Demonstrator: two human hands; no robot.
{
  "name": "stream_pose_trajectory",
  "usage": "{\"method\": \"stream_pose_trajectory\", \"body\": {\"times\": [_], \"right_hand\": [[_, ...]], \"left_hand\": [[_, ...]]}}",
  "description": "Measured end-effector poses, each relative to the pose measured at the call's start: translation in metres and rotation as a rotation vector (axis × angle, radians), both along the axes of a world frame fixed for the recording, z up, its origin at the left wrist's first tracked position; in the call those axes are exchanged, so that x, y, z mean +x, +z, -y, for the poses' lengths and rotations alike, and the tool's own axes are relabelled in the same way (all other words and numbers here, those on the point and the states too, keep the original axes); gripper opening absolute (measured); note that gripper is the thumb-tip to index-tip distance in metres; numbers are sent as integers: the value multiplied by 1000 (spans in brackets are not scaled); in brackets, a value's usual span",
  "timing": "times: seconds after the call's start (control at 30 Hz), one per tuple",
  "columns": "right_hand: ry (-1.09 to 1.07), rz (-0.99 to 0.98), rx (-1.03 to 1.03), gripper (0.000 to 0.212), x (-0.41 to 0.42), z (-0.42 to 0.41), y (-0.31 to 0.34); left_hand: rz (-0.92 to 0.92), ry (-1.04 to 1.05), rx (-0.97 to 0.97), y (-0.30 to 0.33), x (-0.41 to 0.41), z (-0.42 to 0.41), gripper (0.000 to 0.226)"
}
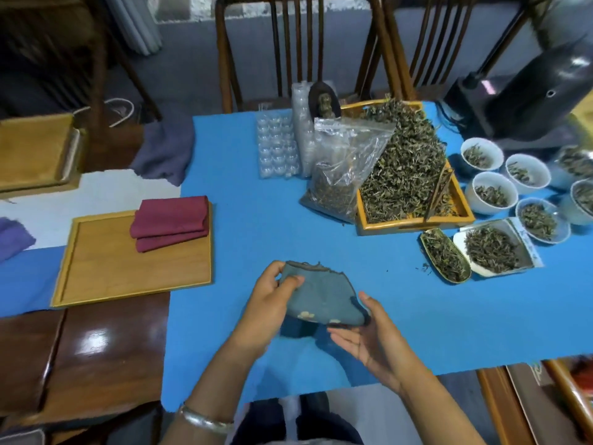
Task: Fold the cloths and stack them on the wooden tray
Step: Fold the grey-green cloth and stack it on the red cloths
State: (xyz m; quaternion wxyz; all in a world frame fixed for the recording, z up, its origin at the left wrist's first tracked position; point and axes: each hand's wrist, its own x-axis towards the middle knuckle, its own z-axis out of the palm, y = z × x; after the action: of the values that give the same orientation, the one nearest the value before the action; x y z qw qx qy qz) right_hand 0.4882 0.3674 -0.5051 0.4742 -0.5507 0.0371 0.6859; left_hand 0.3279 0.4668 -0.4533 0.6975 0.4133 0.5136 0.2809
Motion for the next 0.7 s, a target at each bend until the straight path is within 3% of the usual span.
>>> {"method": "stream_pose_trajectory", "body": {"times": [0.1,0.2,0.3,0.5,0.7], "right_hand": [[102,18,165,27,-7,-29,24],[194,113,255,28,-21,-60,41],[267,228,287,33,-39,-90,49],[321,444,291,14,-108,-169,49],[315,615,279,10,-175,-261,36]], "left_hand": [[18,64,-10,14,-26,-16,14],[2,132,23,16,-57,-33,11],[-34,230,52,12,-92,-51,22],[-134,398,117,-2,-165,-109,22],[-268,427,240,-20,-228,-206,25]]}}
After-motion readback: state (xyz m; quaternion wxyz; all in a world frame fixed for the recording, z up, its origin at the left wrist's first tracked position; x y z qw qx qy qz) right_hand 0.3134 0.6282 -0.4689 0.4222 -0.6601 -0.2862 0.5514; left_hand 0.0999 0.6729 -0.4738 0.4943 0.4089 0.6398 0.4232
